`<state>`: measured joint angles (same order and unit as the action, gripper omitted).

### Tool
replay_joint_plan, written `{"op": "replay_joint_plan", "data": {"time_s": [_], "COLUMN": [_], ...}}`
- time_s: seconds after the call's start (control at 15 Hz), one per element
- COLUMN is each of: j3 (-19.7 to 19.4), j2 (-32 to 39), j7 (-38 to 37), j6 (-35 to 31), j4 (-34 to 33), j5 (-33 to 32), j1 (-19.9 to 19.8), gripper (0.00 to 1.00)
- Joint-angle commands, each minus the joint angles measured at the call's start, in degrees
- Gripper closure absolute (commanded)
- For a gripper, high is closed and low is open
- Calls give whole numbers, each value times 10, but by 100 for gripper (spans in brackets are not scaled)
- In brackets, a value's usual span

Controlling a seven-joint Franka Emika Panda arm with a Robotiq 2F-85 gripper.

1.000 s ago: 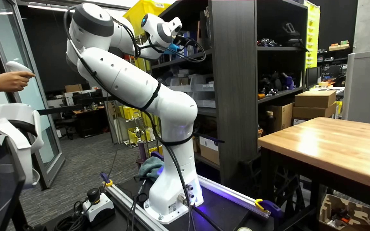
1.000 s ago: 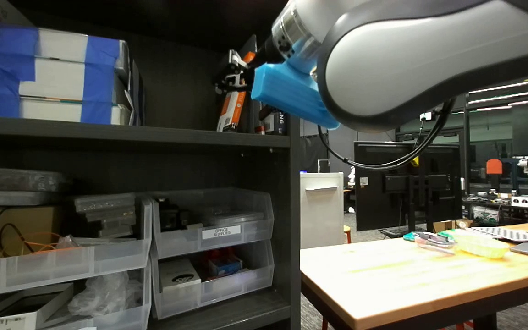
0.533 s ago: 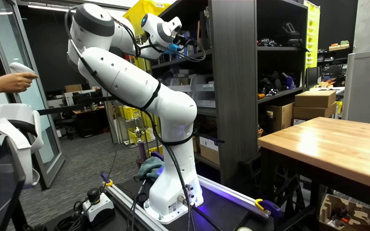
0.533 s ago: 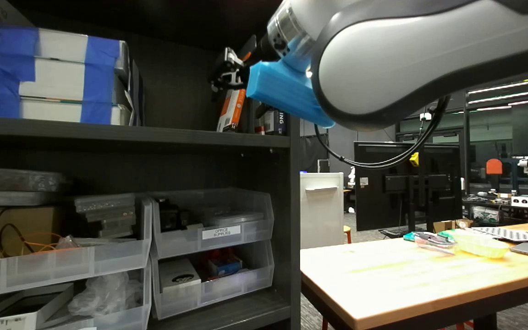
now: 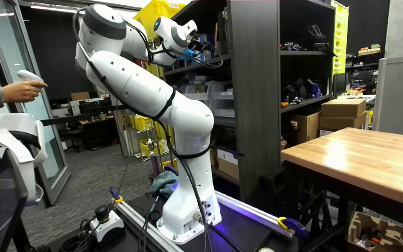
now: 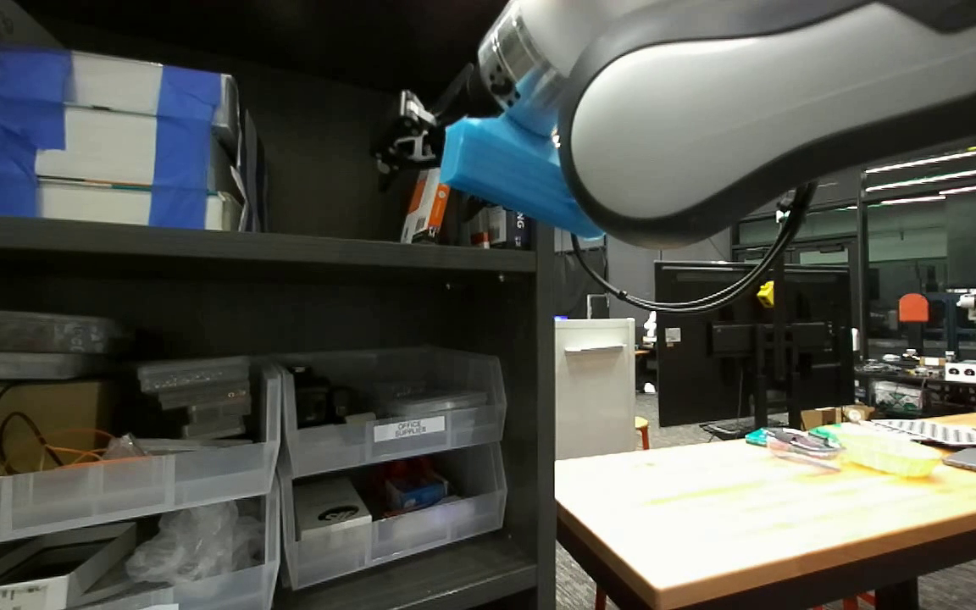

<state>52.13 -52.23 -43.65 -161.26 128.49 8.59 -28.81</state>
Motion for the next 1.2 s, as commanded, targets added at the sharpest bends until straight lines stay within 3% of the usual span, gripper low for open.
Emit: {"op": "replay_joint_plan", "data": {"time_s": [0.0,1.13], "j3": [12,28], "j2": [19,25], "j7": [-19,-17], "j6": [-7,-18], "j4": [-23,-35], "j5": [-23,-22], "j1": [-21,-60], "gripper": [0,0]}}
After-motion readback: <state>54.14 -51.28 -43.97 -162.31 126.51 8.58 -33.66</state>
